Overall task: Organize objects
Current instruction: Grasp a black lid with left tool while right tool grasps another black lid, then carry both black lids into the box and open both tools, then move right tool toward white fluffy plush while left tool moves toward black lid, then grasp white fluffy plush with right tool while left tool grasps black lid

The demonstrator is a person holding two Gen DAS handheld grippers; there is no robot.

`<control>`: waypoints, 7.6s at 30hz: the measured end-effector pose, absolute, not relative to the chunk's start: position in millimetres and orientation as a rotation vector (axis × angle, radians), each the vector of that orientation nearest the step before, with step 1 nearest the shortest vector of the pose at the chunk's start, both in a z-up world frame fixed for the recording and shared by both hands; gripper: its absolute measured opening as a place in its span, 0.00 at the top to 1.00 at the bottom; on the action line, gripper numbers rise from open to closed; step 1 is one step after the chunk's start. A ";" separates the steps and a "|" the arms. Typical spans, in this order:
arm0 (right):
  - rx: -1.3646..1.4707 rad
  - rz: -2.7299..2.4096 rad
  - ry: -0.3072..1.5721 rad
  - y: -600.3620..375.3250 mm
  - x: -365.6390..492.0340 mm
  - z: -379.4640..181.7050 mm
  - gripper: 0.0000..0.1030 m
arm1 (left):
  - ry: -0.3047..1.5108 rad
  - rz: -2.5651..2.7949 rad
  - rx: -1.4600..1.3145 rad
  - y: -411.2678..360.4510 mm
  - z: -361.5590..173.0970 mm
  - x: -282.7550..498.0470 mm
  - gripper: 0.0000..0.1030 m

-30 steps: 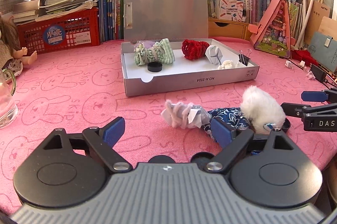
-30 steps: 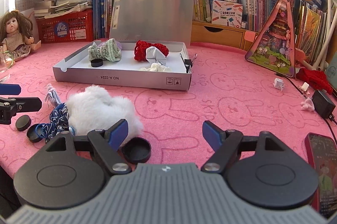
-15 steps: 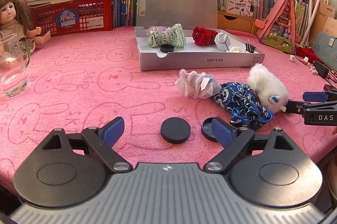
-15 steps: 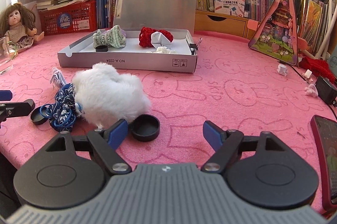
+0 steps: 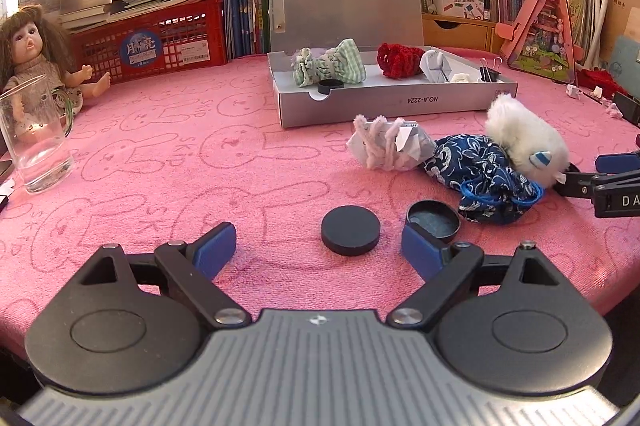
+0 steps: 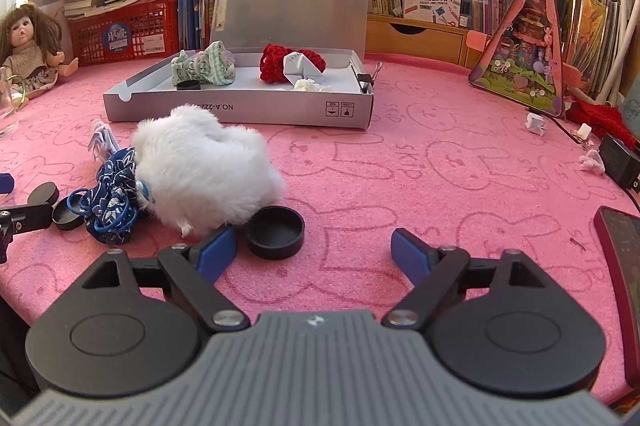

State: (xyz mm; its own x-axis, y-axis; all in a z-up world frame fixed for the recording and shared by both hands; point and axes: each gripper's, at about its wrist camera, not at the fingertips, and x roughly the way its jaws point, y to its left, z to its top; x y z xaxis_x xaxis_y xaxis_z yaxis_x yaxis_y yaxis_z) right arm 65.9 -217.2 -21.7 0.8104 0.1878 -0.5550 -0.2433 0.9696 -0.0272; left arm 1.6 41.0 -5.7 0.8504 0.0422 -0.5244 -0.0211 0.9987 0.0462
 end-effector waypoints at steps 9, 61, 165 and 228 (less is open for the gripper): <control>-0.087 0.219 0.568 -220.2 65.6 -24.5 0.08 | 0.544 0.056 0.008 40.5 -6.9 2.4 0.10; -0.030 0.248 0.531 -210.1 95.3 27.6 0.64 | 0.486 0.117 -0.083 32.4 45.7 41.3 0.64; 0.029 0.386 0.478 -194.1 113.1 33.3 0.16 | 0.498 -0.038 0.030 -1.6 49.9 93.3 0.18; 0.049 0.358 0.599 -182.4 95.4 -20.6 0.07 | 0.502 -0.079 0.053 -1.4 -4.6 7.8 0.40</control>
